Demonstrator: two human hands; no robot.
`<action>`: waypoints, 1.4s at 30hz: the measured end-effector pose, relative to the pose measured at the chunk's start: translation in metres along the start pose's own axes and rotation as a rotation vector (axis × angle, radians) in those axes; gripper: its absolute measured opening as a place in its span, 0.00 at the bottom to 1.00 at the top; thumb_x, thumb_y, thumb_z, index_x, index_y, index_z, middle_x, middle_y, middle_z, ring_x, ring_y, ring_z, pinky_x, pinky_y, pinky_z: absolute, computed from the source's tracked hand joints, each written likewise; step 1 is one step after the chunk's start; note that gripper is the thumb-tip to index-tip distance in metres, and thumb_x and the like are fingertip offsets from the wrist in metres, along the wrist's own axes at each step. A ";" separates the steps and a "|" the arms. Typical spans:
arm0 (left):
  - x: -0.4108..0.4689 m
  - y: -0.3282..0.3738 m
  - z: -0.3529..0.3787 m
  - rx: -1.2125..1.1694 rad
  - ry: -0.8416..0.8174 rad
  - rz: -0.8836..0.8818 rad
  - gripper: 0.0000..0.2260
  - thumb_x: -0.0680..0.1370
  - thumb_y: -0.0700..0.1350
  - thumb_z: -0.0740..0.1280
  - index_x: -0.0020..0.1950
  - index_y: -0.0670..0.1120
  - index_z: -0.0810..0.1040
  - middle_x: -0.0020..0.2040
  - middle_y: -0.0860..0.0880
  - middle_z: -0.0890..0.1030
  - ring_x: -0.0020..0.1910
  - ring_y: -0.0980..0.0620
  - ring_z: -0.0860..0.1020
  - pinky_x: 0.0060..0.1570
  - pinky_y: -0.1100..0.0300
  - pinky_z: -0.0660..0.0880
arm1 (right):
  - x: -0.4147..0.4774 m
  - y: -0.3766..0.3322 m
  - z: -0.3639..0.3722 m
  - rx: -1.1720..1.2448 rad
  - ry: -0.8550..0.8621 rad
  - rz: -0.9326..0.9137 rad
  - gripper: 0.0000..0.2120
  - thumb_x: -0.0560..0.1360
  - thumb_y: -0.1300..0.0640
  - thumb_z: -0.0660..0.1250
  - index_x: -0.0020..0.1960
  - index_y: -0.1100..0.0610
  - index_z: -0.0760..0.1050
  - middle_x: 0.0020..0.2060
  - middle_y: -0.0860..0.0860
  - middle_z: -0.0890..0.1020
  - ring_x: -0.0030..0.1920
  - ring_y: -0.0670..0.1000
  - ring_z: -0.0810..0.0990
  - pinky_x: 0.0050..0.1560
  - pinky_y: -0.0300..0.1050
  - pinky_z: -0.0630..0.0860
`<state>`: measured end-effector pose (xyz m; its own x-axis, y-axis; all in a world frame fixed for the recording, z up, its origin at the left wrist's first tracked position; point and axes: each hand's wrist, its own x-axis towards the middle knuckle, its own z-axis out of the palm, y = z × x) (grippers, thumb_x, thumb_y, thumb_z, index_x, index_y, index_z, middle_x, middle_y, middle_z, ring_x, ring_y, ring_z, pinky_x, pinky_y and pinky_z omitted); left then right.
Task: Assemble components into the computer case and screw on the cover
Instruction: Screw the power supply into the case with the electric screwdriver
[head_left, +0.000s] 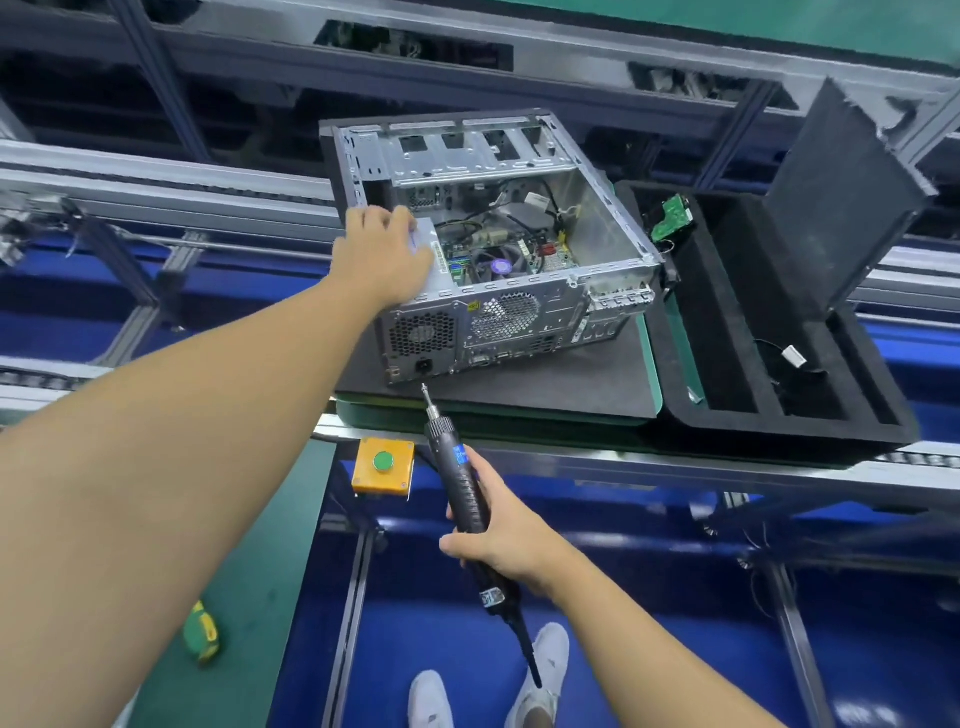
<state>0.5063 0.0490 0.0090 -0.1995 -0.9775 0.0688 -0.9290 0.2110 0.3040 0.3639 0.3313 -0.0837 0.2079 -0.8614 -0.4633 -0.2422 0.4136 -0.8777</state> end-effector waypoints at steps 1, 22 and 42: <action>0.000 0.000 0.003 0.022 0.027 -0.001 0.24 0.78 0.58 0.56 0.70 0.48 0.67 0.69 0.43 0.69 0.72 0.43 0.59 0.64 0.44 0.66 | 0.005 0.002 0.003 -0.009 -0.004 0.001 0.49 0.67 0.53 0.76 0.74 0.24 0.52 0.53 0.49 0.81 0.40 0.47 0.83 0.47 0.45 0.83; 0.005 -0.003 0.004 -0.076 0.023 -0.015 0.21 0.81 0.47 0.52 0.68 0.38 0.71 0.63 0.41 0.76 0.72 0.43 0.61 0.67 0.49 0.65 | 0.051 0.001 0.020 -0.001 -0.016 -0.024 0.48 0.69 0.55 0.76 0.73 0.23 0.53 0.53 0.39 0.78 0.42 0.38 0.82 0.44 0.37 0.80; 0.005 -0.003 0.004 -0.106 0.032 -0.020 0.23 0.82 0.49 0.52 0.76 0.42 0.66 0.71 0.47 0.72 0.77 0.47 0.55 0.72 0.50 0.62 | 0.054 0.000 0.018 0.004 0.004 0.031 0.49 0.68 0.56 0.76 0.76 0.27 0.53 0.58 0.44 0.78 0.47 0.48 0.81 0.48 0.43 0.81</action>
<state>0.5072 0.0435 0.0042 -0.1693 -0.9813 0.0911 -0.8942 0.1918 0.4044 0.3918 0.2900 -0.1110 0.1969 -0.8492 -0.4901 -0.2451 0.4414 -0.8632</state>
